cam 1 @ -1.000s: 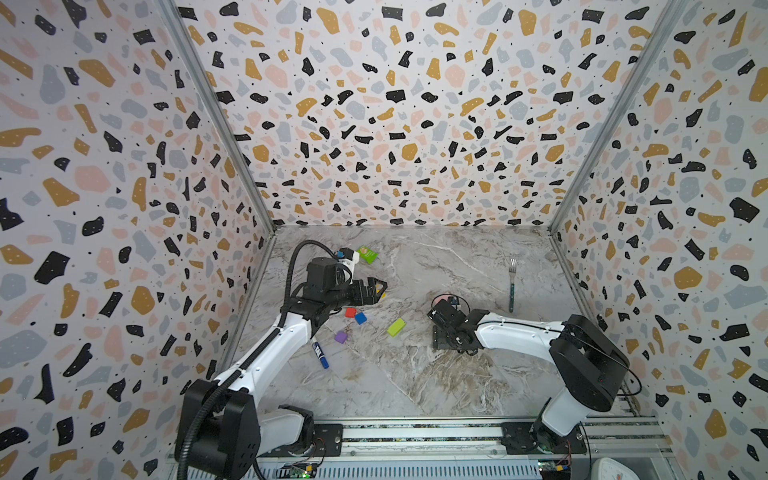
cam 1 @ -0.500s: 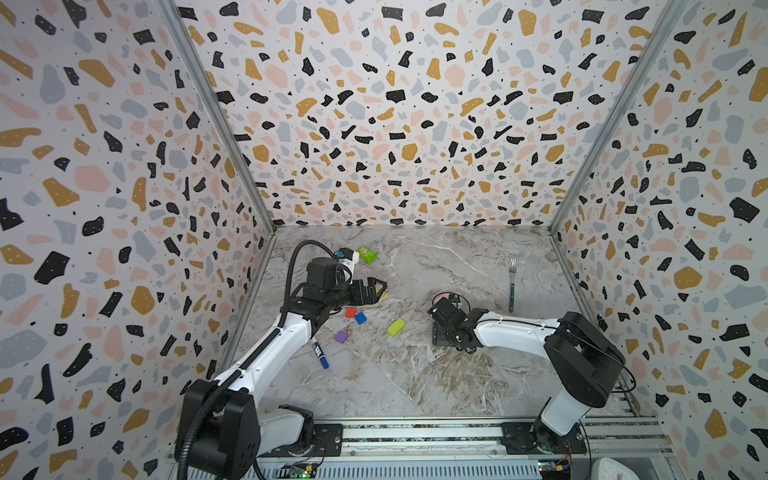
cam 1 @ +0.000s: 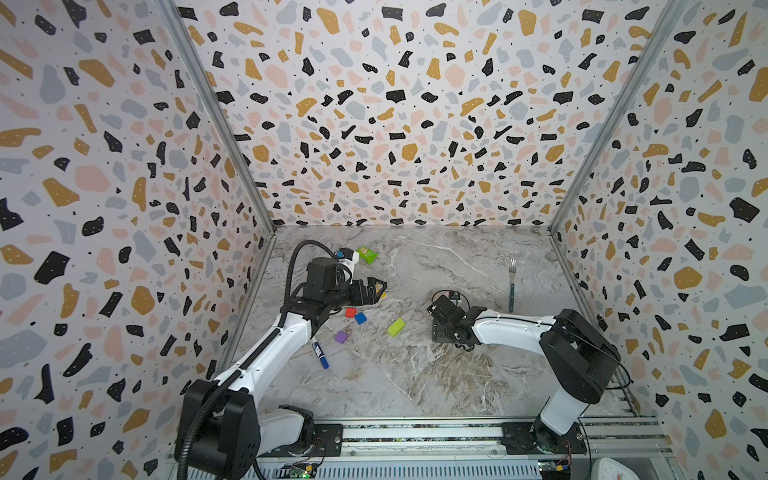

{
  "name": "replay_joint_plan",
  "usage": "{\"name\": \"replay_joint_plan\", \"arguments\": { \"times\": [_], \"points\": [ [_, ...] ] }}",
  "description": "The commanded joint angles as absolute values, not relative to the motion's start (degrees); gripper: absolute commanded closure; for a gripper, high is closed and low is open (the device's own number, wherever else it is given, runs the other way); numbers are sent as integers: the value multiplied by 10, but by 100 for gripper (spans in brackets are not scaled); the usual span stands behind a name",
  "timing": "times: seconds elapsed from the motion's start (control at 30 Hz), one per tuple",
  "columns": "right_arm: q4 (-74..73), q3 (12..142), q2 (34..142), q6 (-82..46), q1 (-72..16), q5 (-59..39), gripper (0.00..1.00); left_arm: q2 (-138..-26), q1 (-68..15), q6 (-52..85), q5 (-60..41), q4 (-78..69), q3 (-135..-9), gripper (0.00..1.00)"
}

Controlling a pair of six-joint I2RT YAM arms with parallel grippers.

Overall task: Build the wood block tower
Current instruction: 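Lower the held wood bar onto the stacked wood bars with the right gripper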

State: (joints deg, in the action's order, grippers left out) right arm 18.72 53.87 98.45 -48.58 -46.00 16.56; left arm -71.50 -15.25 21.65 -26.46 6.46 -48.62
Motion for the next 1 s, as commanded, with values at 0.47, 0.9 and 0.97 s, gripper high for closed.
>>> {"name": "replay_joint_plan", "arguments": {
  "times": [0.47, 0.9, 0.97],
  "points": [
    [197, 546, 1009, -487, -456, 156, 30, -711, -156, 208, -269, 62, -489, 0],
    [200, 555, 1014, -491, -454, 158, 28, -713, -156, 210, -272, 60, -489, 0],
    [202, 555, 1014, -493, -454, 159, 28, -713, -156, 210, -272, 60, -489, 0]
  ]
}}
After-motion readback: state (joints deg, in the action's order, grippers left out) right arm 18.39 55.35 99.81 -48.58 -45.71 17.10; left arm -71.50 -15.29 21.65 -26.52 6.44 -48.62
